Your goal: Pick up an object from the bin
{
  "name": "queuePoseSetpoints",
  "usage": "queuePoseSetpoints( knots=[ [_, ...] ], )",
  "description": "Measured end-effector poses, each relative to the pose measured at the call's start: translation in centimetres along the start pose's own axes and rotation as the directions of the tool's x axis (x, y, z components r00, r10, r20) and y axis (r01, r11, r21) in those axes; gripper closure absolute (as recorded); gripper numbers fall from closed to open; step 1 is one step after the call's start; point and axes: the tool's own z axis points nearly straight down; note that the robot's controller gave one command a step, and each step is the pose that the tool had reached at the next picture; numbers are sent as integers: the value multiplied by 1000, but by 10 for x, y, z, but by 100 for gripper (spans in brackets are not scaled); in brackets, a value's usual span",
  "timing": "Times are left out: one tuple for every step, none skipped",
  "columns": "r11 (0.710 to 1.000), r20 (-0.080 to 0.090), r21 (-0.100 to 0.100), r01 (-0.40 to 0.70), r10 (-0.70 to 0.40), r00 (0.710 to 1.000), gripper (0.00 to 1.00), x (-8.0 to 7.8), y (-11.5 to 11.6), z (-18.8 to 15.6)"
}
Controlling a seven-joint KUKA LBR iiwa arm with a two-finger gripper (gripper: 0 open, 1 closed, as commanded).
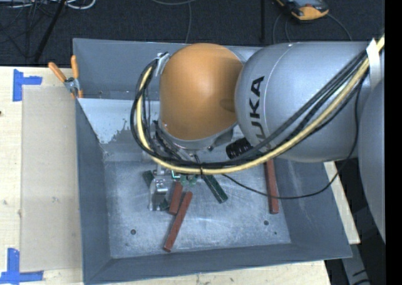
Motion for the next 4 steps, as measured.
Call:
queuePoseSetpoints(
  knots=[
    [1000, 7, -2, -5, 5, 1000, 0, -2, -1, -4],
    [997, 11, -4, -82, 83, 997, 0, -18, -24, 51],
    [972, 11, -5, -237, 237, 971, 0, -48, -52, 132],
    [929, 10, -11, -369, 370, 929, 0, -48, -60, 158]
  ],
)
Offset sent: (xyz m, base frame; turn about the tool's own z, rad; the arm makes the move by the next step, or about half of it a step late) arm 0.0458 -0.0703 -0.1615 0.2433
